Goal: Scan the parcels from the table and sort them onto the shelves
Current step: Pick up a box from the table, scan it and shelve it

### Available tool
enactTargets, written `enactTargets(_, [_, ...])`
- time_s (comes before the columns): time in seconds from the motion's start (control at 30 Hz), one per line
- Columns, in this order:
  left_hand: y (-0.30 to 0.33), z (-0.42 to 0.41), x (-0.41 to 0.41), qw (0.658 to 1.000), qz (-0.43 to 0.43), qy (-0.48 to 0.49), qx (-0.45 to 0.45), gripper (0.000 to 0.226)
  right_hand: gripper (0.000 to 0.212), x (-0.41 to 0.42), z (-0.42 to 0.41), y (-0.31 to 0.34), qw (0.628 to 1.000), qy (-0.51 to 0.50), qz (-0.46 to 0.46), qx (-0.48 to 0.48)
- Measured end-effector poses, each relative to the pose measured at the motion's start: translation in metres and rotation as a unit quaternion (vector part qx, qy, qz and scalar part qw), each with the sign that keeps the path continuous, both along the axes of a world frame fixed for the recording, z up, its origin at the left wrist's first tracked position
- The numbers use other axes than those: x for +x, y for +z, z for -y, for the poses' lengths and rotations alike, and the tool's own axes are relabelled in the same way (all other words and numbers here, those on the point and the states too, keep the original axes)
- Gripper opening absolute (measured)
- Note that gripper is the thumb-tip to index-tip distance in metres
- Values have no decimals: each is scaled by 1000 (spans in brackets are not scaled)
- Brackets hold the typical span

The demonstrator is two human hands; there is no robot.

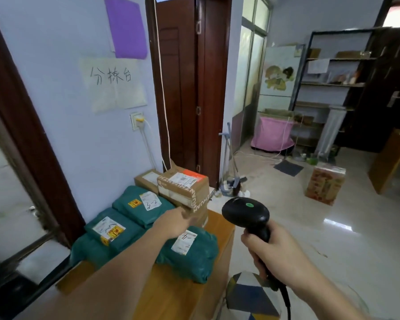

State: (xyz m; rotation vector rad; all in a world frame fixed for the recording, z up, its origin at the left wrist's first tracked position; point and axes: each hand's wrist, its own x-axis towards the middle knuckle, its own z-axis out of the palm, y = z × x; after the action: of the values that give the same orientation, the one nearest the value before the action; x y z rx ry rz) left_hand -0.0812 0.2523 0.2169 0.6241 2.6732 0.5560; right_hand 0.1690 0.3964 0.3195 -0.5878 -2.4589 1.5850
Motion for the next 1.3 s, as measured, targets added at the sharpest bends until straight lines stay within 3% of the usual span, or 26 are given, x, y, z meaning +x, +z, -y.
enactTargets(0.1, [-20, -18, -47, 996, 43, 65, 52, 59, 7, -48, -24, -12, 1000, 10, 16, 3])
enactTargets(0.23, [-46, -42, -109, 966, 120, 171, 154, 70, 4, -112, -57, -17, 1000, 16, 14, -1])
enactTargets(0.4, [-78, -73, -157, 886, 242, 307, 249, 122, 2, -179, -89, -23, 999, 38, 27, 0])
enactTargets(0.47, [-92, -84, -169, 853, 274, 348, 276, 133, 3, -200, -101, -27, 998, 49, 32, -13])
enactTargets(0.63, [-108, -104, -179, 758, 360, 412, 355, 121, 5, -246, -127, -38, 995, 79, 48, -37])
enactTargets(0.73, [-111, -116, -176, 697, 387, 434, 420, 98, 3, -267, -138, -42, 991, 111, 60, -49])
enactTargets(1.1, [-116, -127, -172, 629, 347, 505, 478, 82, 3, -304, -172, -59, 974, 178, 96, -102])
enactTargets(1.23, [-119, -118, -165, 645, 323, 506, 472, 90, 8, -309, -174, -63, 969, 208, 90, -97])
enactTargets(1.3, [-116, -114, -161, 652, 315, 499, 476, 83, 10, -310, -172, -63, 966, 222, 91, -95])
